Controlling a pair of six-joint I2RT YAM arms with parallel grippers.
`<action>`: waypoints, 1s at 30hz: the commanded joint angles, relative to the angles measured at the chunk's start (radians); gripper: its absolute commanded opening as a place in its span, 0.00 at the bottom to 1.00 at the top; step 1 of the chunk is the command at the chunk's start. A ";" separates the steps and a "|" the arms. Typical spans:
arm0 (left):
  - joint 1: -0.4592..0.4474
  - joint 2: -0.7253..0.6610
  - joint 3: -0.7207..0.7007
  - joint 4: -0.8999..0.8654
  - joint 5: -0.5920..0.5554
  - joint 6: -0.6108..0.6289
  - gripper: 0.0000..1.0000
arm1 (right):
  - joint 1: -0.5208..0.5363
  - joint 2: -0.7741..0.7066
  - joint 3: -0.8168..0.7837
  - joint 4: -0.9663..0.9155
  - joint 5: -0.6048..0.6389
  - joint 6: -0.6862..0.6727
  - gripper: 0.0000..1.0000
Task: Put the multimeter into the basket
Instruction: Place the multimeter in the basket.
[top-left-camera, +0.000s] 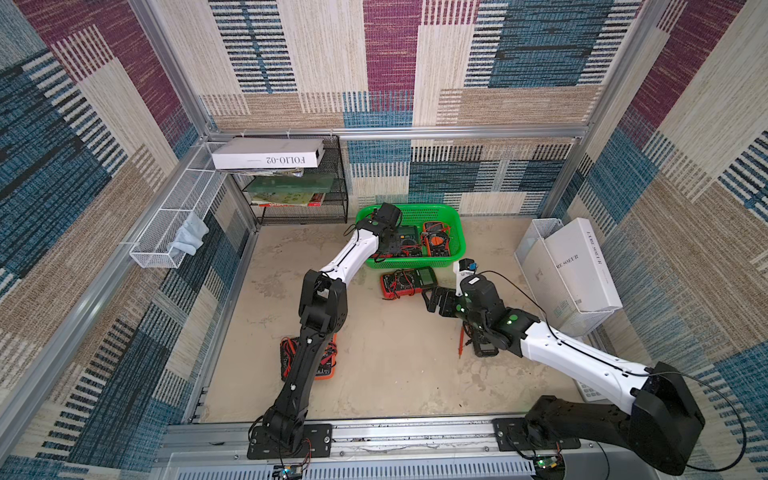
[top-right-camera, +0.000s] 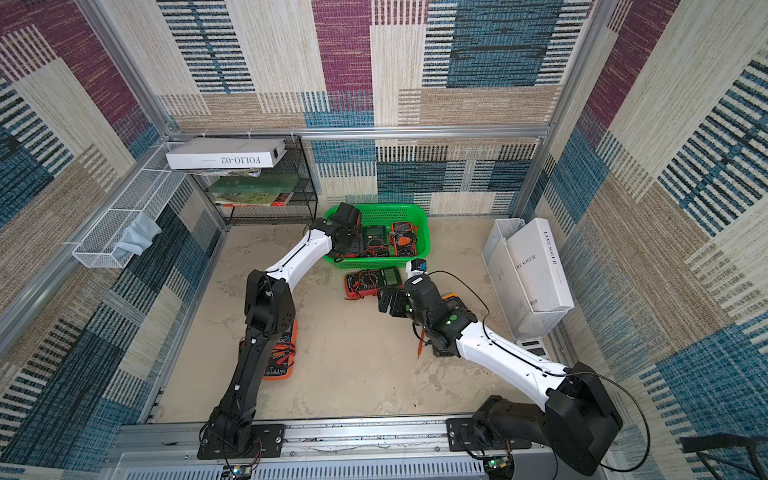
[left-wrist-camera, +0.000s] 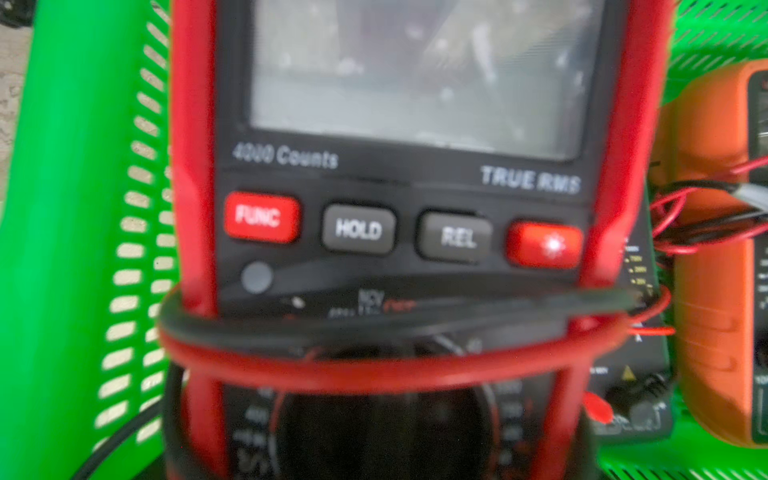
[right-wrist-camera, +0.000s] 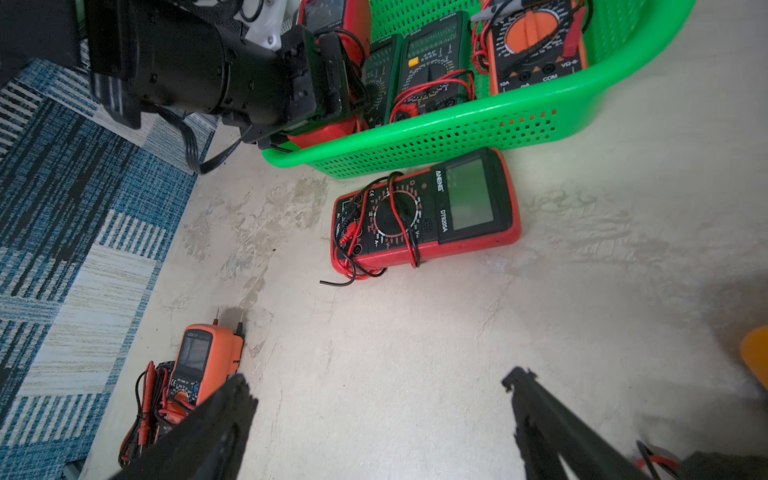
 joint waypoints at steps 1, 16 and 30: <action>0.005 0.011 0.017 -0.004 -0.032 -0.006 0.31 | -0.002 -0.007 -0.004 0.005 -0.002 -0.005 1.00; 0.012 -0.001 0.051 -0.021 -0.027 0.001 1.00 | -0.016 -0.019 -0.011 -0.003 -0.006 -0.006 1.00; 0.007 -0.170 0.040 -0.014 0.027 0.033 1.00 | -0.022 -0.028 -0.004 -0.003 -0.008 -0.008 1.00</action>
